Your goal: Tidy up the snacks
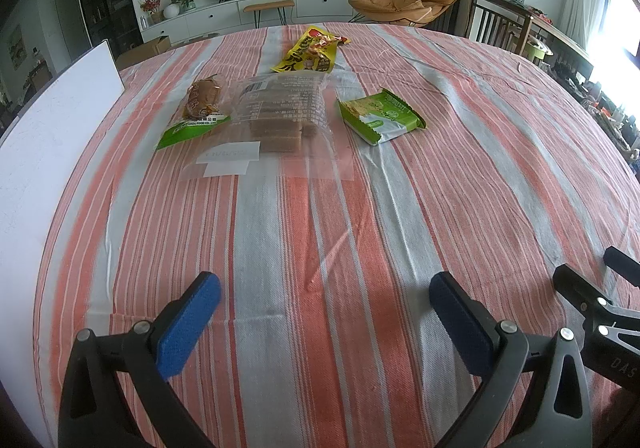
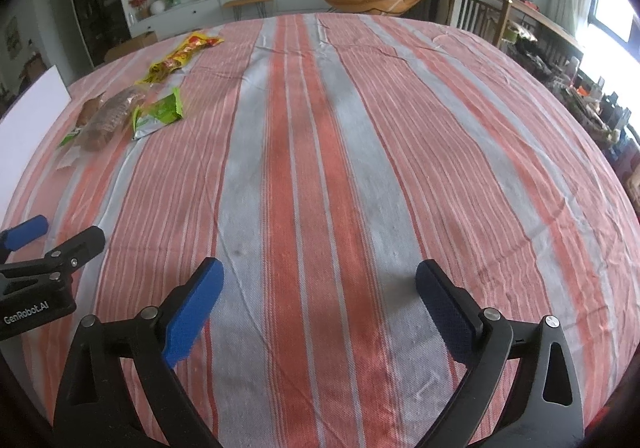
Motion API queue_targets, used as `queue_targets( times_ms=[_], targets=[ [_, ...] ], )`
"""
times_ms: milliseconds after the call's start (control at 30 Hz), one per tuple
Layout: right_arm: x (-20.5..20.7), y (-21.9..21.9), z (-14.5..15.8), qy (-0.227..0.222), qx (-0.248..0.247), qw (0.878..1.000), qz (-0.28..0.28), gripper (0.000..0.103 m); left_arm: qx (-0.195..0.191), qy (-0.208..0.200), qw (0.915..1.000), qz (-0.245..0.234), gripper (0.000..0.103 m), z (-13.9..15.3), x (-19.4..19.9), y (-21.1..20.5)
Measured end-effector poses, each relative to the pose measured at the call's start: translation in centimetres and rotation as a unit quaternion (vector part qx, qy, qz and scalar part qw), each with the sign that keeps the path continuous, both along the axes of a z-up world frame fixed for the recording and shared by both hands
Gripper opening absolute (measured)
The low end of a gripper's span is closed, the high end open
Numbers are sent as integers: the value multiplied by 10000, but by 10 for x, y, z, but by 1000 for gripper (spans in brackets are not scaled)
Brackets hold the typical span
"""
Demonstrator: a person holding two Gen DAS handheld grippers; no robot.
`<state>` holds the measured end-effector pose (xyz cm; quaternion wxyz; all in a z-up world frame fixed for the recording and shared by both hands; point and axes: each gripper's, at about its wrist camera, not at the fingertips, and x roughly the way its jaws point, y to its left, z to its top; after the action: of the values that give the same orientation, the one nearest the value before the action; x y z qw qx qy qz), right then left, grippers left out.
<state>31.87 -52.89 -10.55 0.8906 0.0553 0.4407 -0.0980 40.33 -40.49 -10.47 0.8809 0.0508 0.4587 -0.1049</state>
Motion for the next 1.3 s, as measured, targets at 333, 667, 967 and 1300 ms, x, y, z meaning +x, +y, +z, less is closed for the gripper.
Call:
queue_targets(
  times_ms=[333, 667, 967, 1300],
  targets=[
    [-1, -1, 1, 2, -2, 10000, -1, 98, 0, 0, 10000, -2, 103, 0, 0, 0],
    [-1, -1, 1, 4, -4, 10000, -3, 98, 0, 0, 10000, -2, 103, 0, 0, 0],
    [-1, -1, 1, 5, -5, 10000, -4, 99, 0, -1, 10000, -4, 103, 0, 0, 0],
    [-17, -3, 1, -50, 2, 10000, 30, 102, 8, -2, 10000, 0, 103, -3, -2, 0]
  ],
)
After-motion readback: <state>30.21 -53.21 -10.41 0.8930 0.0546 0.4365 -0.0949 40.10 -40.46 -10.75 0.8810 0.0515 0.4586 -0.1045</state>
